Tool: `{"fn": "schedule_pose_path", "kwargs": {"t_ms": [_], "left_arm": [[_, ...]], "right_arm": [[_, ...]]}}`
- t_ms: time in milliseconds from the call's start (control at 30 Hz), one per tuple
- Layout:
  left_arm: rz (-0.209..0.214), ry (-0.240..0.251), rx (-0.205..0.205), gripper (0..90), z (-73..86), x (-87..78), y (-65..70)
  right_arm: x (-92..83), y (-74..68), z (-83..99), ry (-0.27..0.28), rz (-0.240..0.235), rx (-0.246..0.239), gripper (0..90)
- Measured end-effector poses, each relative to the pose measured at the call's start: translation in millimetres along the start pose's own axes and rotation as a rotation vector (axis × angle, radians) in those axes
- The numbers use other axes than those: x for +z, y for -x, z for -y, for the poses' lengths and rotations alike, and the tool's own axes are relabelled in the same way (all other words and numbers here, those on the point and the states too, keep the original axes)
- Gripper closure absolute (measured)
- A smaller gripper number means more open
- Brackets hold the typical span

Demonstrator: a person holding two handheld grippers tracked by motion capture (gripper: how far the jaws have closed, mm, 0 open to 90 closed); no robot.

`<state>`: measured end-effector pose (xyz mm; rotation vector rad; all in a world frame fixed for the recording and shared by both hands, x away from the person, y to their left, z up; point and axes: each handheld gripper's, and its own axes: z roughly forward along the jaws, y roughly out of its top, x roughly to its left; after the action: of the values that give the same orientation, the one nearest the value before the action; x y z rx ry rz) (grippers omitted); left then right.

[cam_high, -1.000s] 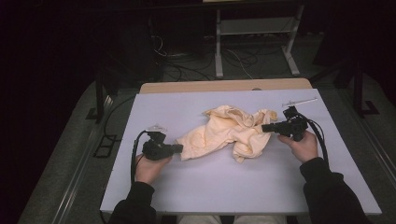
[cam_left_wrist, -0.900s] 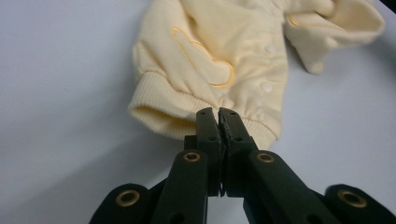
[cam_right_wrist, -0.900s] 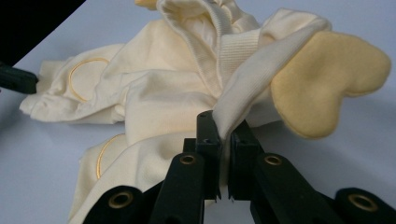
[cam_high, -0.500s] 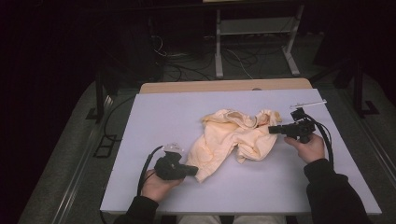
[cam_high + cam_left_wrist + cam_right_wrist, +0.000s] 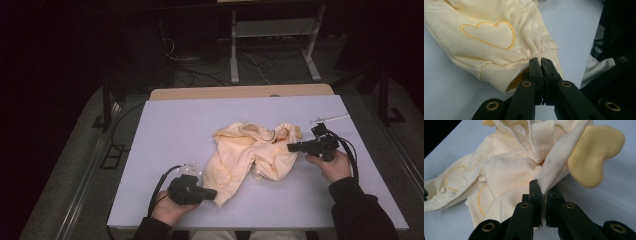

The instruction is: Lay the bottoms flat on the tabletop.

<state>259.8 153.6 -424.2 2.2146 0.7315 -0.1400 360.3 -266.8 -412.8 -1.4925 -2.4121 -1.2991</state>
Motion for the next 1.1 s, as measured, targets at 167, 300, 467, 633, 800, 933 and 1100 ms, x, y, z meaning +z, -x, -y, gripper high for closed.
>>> {"fn": "schedule_pose_path", "kwargs": {"t_ms": [167, 300, 467, 633, 800, 933, 1100], "left_arm": [[-0.013, -0.017, 0.029, 86.3, -1.7, 0.0, 2.4], [-0.023, -0.017, 0.061, 84.0, -4.3, -3.7, 5.0], [-0.034, 0.010, 0.075, 80.2, -9.5, -13.3, 3.9], [-0.049, 0.029, 0.103, 66.7, -26.5, -17.3, -0.4], [-0.063, 0.030, 0.142, 55.0, -56.8, -12.2, -8.7], [-0.110, 0.074, 0.138, 50.2, -79.1, -4.1, -22.4], [-0.164, 0.090, 0.136, 48.5, -95.1, 6.4, -39.8]], "right_arm": [[0.0, -2.0, 4.2, -0.019, 0.003, -0.009, 84.2], [-1.1, -3.7, 7.6, -0.038, 0.007, -0.025, 84.3], [-1.1, -3.0, 11.5, -0.059, 0.005, -0.024, 84.3], [-1.8, -5.0, 16.3, -0.077, 0.002, -0.023, 84.4], [-4.7, -6.6, 22.2, -0.099, 0.001, -0.032, 84.4], [-6.9, -5.2, 25.8, -0.109, 0.001, -0.029, 84.4], [-7.4, -3.0, 26.7, -0.112, -0.004, -0.025, 84.4]]}}
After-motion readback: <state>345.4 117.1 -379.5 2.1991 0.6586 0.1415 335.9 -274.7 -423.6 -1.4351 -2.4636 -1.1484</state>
